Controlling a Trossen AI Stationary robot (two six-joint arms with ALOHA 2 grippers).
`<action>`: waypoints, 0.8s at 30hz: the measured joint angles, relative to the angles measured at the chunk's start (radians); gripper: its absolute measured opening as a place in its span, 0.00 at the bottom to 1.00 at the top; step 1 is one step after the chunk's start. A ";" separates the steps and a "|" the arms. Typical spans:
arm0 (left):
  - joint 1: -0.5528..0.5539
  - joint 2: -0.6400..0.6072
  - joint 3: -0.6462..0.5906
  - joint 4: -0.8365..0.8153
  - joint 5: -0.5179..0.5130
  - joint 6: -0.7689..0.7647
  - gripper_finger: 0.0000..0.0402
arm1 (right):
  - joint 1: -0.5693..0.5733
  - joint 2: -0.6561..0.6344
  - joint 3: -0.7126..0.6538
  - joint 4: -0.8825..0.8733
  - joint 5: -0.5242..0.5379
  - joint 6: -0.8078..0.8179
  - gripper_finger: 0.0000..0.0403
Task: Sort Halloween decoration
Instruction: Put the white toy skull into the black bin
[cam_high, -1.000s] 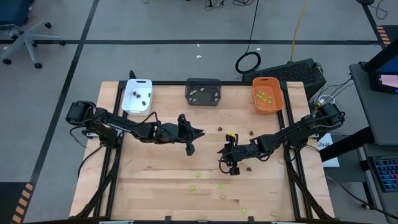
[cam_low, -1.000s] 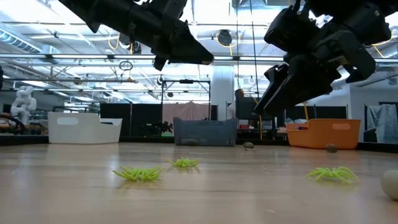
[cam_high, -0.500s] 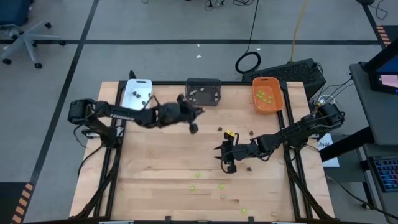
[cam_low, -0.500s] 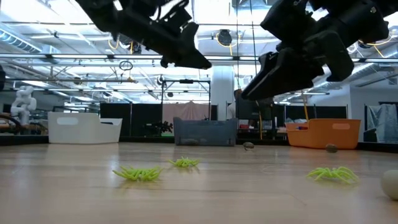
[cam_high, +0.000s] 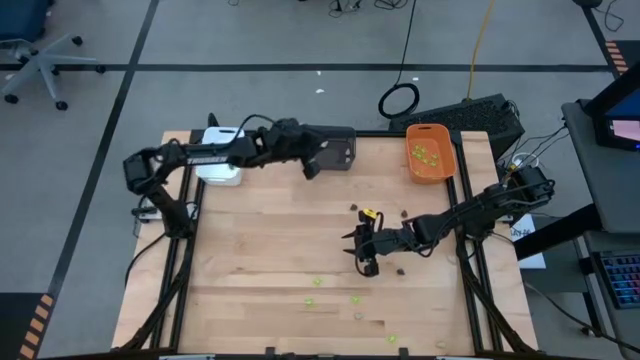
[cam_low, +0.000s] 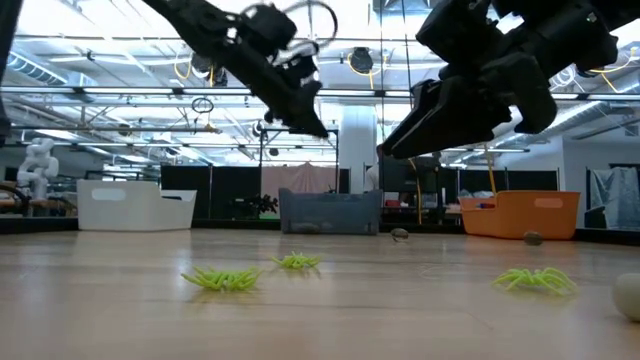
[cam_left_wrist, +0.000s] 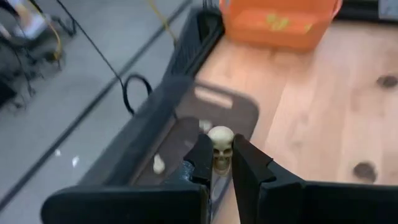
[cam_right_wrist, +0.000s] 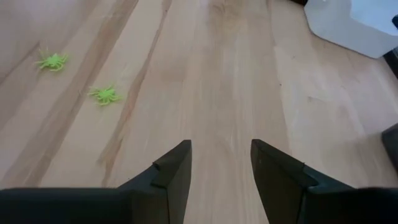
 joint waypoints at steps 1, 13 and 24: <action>0.009 0.025 0.017 -0.017 0.014 0.000 0.07 | -0.004 0.000 0.000 0.003 0.000 -0.002 0.38; 0.052 0.272 0.135 -0.022 -0.014 0.043 0.07 | -0.018 0.000 0.000 -0.021 0.000 0.032 0.38; 0.059 0.301 0.148 -0.040 -0.073 -0.002 0.26 | -0.018 0.000 0.000 -0.096 0.003 0.094 0.38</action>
